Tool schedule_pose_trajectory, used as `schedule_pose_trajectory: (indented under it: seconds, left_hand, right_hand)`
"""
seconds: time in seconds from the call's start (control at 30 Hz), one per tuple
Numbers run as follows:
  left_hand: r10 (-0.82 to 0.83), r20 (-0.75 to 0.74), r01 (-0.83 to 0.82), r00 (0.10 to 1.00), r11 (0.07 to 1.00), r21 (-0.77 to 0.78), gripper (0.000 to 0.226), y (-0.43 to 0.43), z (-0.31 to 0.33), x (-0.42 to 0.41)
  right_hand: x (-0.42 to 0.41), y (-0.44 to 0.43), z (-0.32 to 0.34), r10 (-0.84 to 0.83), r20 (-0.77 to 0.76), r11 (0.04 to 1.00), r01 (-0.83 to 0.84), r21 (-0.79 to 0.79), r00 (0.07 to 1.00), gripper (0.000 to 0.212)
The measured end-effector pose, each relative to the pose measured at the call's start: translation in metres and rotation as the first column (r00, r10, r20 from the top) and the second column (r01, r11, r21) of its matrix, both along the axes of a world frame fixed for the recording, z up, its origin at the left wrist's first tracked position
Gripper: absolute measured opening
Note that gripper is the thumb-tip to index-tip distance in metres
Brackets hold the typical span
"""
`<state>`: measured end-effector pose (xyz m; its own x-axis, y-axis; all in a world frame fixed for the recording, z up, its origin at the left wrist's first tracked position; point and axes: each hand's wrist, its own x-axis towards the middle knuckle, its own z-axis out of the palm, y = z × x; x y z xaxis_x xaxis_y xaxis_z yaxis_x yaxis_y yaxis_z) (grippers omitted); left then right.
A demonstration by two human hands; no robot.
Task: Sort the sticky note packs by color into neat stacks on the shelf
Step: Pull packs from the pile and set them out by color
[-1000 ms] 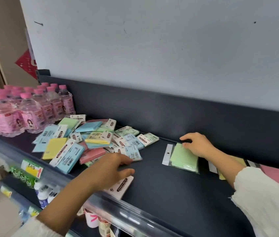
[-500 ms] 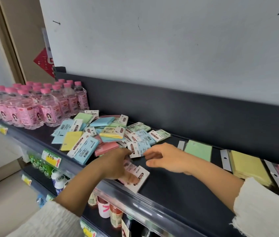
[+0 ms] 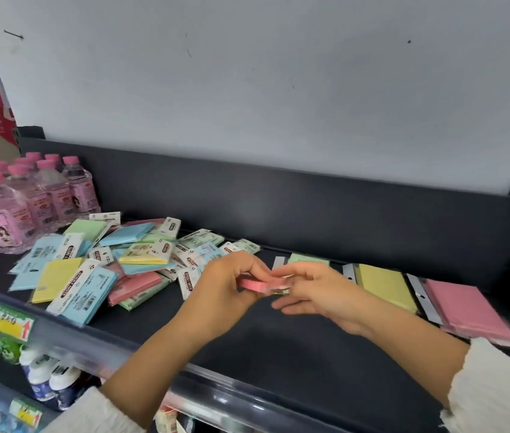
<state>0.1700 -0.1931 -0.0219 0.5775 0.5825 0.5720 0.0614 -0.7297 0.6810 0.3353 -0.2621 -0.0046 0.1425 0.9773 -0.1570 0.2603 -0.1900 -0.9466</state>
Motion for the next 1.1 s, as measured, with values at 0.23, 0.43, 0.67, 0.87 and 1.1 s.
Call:
schedule_pose_trajectory:
  seconds: [0.23,0.43,0.67,0.87,1.1]
  left_hand:
    - [-0.239,-0.192,0.243,0.952,0.97,-0.003,0.031,-0.013,-0.009,0.038]
    - [-0.18,-0.466,0.216,0.867,0.976,0.025,0.047,0.002,-0.015,0.024]
    - [0.051,-0.601,0.051,0.798,0.987,0.152,0.042,0.02,-0.022,-0.002]
    - [0.165,-0.574,-0.08,0.802,0.982,0.172,0.038,0.029,-0.021,-0.025]
    - [0.653,-0.524,-0.482,0.547,0.757,0.441,0.033,0.041,-0.011,-0.072]
  right_hand:
    - [0.037,-0.031,0.003,-0.154,-0.191,0.988,0.15,-0.031,0.969,0.025]
    - [0.031,-0.032,-0.019,-0.112,0.448,0.99,0.137,-0.024,0.887,0.039]
    - [0.021,-0.035,-0.012,0.211,0.689,0.976,-0.11,-0.188,0.693,0.074]
    - [-0.002,-0.017,-0.018,0.192,0.716,0.981,-0.139,-0.133,0.671,0.079]
    - [-0.016,-0.001,-0.018,0.201,0.721,0.98,-0.144,-0.14,0.663,0.078]
